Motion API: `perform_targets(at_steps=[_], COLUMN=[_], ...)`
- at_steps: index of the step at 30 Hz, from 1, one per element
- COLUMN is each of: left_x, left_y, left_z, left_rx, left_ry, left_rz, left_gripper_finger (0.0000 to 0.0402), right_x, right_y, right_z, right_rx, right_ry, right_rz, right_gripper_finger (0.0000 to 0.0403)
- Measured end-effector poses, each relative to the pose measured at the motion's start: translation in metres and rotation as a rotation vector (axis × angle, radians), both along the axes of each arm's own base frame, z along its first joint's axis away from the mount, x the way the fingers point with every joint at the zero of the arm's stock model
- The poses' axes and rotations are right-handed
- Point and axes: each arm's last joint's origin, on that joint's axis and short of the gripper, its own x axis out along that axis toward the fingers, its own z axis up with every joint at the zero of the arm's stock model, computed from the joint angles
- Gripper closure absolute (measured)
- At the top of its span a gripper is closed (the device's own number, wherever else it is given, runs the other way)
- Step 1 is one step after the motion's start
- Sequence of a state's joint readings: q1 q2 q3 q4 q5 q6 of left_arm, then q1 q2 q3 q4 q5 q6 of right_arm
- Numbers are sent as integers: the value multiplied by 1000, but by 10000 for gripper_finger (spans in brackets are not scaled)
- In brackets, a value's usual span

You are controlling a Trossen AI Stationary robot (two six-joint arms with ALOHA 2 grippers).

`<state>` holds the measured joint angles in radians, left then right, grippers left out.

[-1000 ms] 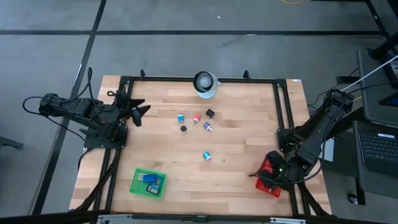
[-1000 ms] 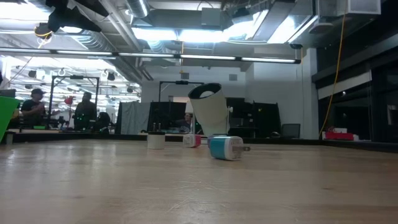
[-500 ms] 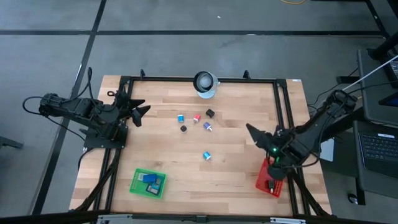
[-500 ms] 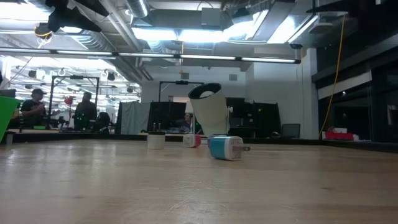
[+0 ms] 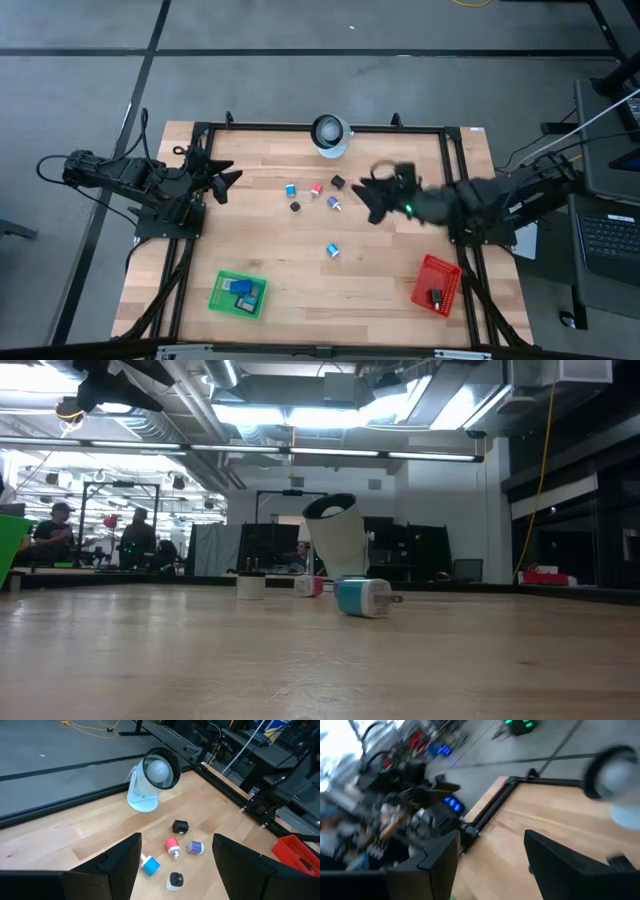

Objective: Pick & Place Office items
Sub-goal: Put the purple charger adapter into the red bin

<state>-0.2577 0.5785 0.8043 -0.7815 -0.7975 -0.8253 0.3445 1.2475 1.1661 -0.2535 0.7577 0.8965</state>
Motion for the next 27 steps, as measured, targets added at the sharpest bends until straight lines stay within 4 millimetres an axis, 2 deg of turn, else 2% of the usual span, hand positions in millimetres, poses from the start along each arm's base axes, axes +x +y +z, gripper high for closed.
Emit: perform_targets(at_steps=[4,8,12,17,21,27], left_x=[0,0,0,0,0,0], left_y=[0,0,0,0,0,0], left_z=[0,0,0,0,0,0], left_rx=[-3,-3,-3,-3,-3,-5], left_ry=[1,1,2,1,1,2], left_rz=[-6,-7,-7,-7,-6,-8], left_gripper_finger=[162,162,162,162,162,162], right_x=[29,63,97,130,149,170], right_y=[-35,-61,-79,-94,-103,-114], right_z=[13,9,-6,-32,-50,-82], right_rx=[-58,-77,-49,50,130,241], right_ry=[137,328,513,738,863,1002], right_rz=[96,197,276,277,256,312], right_gripper_finger=[177,177,177,177,177,177])
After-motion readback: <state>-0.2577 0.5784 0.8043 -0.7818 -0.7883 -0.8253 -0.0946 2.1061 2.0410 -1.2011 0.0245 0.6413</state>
